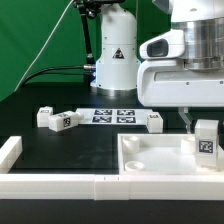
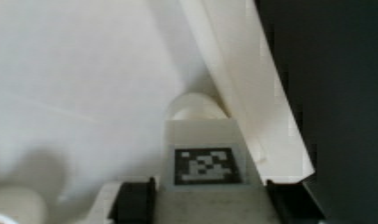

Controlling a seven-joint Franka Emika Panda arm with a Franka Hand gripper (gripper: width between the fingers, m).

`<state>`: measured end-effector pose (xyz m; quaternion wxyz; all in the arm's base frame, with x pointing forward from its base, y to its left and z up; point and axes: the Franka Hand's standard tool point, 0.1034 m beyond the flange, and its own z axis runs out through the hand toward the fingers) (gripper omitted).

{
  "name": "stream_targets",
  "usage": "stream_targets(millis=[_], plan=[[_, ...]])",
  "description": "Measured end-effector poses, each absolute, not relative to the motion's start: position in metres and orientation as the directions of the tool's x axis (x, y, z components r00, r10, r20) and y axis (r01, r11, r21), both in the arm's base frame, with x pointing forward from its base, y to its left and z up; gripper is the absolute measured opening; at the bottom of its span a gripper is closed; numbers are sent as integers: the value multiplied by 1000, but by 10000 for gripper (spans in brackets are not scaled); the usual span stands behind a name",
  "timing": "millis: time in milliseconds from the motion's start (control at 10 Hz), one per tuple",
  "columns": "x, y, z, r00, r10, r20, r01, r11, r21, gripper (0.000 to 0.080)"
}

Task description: Assemble one leg

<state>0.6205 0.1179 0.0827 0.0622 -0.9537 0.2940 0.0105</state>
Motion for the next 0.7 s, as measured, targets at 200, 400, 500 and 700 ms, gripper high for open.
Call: stream_targets(millis=[200, 400, 500, 700], plan=[[620, 120, 82, 634, -767, -95, -773, -627, -100, 296], [620, 122, 82, 487, -865, -119, -873, -480, -83, 296], [620, 123, 82, 410, -902, -132, -912, -404, -75, 296], [619, 125, 82, 264, -953, -152, -965, -258, -57, 296]])
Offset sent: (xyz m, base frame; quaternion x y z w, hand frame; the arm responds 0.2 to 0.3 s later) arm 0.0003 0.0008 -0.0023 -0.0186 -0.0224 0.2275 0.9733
